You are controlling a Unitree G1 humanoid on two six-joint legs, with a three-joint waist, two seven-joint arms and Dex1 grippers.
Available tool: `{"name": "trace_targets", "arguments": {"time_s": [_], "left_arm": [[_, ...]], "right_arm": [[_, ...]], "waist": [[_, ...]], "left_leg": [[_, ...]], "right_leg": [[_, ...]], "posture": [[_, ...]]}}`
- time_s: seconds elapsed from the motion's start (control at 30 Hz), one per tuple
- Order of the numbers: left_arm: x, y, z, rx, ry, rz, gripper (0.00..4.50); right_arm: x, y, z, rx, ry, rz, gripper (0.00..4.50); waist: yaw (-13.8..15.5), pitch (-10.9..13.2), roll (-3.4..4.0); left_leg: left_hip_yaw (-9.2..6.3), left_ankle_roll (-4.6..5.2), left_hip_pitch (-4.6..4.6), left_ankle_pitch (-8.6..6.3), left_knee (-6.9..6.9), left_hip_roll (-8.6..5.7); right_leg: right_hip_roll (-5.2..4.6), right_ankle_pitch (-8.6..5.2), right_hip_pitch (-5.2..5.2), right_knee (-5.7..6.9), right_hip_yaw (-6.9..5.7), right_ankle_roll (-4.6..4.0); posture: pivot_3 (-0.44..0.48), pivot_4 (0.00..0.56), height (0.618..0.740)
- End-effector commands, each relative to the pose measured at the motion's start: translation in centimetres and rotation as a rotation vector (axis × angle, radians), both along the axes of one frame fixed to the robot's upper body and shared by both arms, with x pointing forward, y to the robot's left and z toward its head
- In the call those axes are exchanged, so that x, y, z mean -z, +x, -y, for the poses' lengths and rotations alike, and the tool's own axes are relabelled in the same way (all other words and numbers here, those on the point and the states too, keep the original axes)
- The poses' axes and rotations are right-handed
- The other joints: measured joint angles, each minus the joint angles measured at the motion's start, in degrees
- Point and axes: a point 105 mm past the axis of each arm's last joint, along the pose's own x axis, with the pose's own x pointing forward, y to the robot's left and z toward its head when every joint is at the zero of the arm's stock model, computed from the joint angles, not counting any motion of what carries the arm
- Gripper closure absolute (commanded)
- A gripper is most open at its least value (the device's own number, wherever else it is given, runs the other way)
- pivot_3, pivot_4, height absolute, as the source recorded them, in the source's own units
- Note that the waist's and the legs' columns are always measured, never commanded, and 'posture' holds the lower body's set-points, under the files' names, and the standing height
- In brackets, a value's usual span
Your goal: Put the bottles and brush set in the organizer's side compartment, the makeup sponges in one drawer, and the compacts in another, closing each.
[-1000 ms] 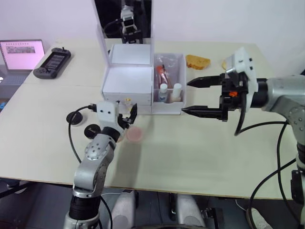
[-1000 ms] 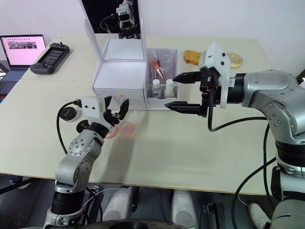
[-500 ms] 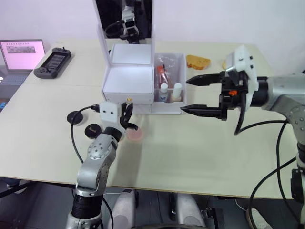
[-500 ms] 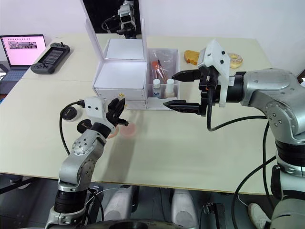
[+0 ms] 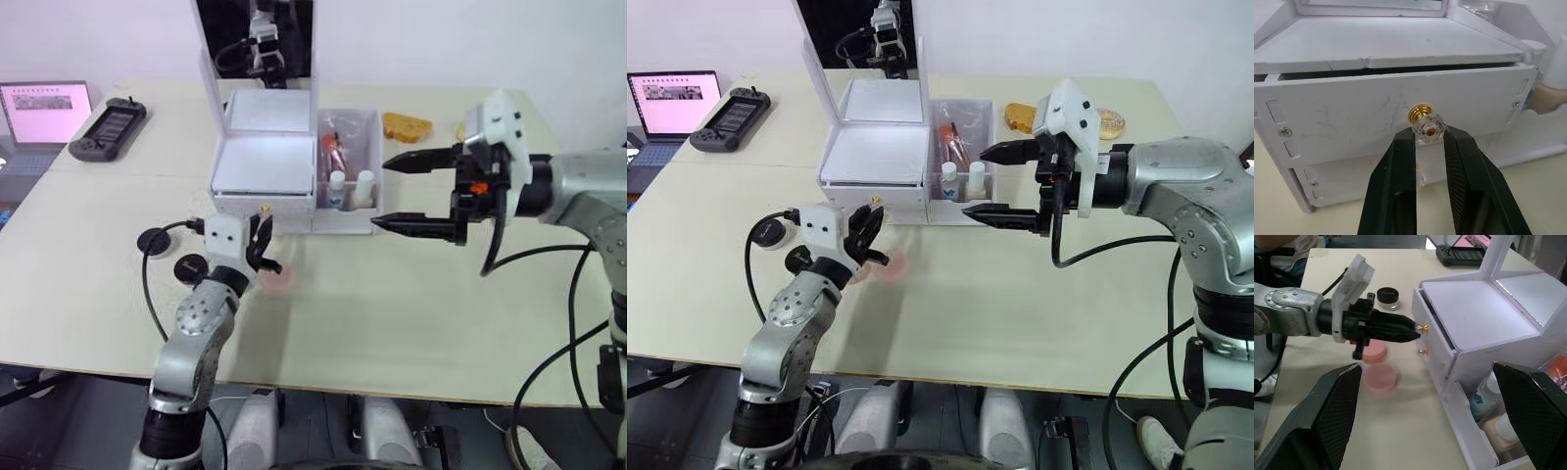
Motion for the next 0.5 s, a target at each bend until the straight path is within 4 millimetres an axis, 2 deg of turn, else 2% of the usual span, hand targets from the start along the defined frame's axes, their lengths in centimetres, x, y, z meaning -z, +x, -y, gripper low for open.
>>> {"name": "trace_targets", "arguments": {"time_s": [0.03, 0.1, 0.13, 0.2, 0.33, 0.5], "left_arm": [[-1.4, -0.3, -0.2, -0.010, -0.002, 0.047, 4.22], [-1.4, 0.4, -0.8, -0.062, -0.002, 0.047, 4.22], [-1.4, 0.6, -1.2, -0.088, -0.005, 0.047, 3.16], [-1.5, 0.9, -1.7, -0.124, -0.007, 0.049, 2.28], [-1.5, 0.7, -1.7, -0.137, 0.000, 0.054, 0.11], [-1.5, 0.5, -1.1, -0.115, -0.017, 0.054, 0.05]], "right_arm": [[-0.9, -0.2, -0.2, -0.015, 0.009, 0.050, 0.00], [-0.9, -0.1, -0.2, -0.017, 0.010, 0.051, 0.00], [-0.9, -0.1, -0.2, -0.017, 0.011, 0.051, 0.00], [-0.8, -0.1, -0.2, -0.018, 0.008, 0.051, 0.00], [-0.9, -0.1, -0.1, -0.019, -0.002, 0.050, 0.00], [-1.0, -0.1, -0.1, -0.025, -0.006, 0.048, 0.00]], "waist": [[0.0, 0.0, 0.00], [0.0, 0.0, 0.00], [0.0, 0.0, 0.00], [0.0, 0.0, 0.00], [0.0, 0.0, 0.00], [0.0, 0.0, 0.00]], "left_leg": [[0.00, 0.00, 0.00, 0.00, 0.01, 0.00], [0.00, 0.00, 0.00, 0.00, 0.05, 0.00], [0.00, 0.00, 0.00, 0.00, 0.07, 0.00], [0.00, 0.00, 0.00, 0.00, 0.10, 0.00], [0.01, 0.00, 0.01, 0.00, 0.06, 0.00], [0.01, 0.00, -0.01, 0.00, 0.06, 0.00]], "right_leg": [[0.00, 0.00, 0.00, 0.00, 0.00, 0.00], [0.00, 0.00, 0.01, 0.00, 0.00, 0.00], [0.00, 0.02, 0.01, 0.00, 0.00, 0.00], [0.00, 0.04, 0.01, 0.00, 0.00, 0.05], [0.00, 0.09, 0.00, 0.00, 0.01, 0.00], [0.00, 0.08, 0.00, -0.02, 0.01, 0.02]], "posture": [[0.000, 0.150, 0.740], [0.000, 0.150, 0.740], [0.000, 0.150, 0.740], [0.000, 0.150, 0.740], [0.000, 0.150, 0.740], [0.000, 0.150, 0.740]]}}
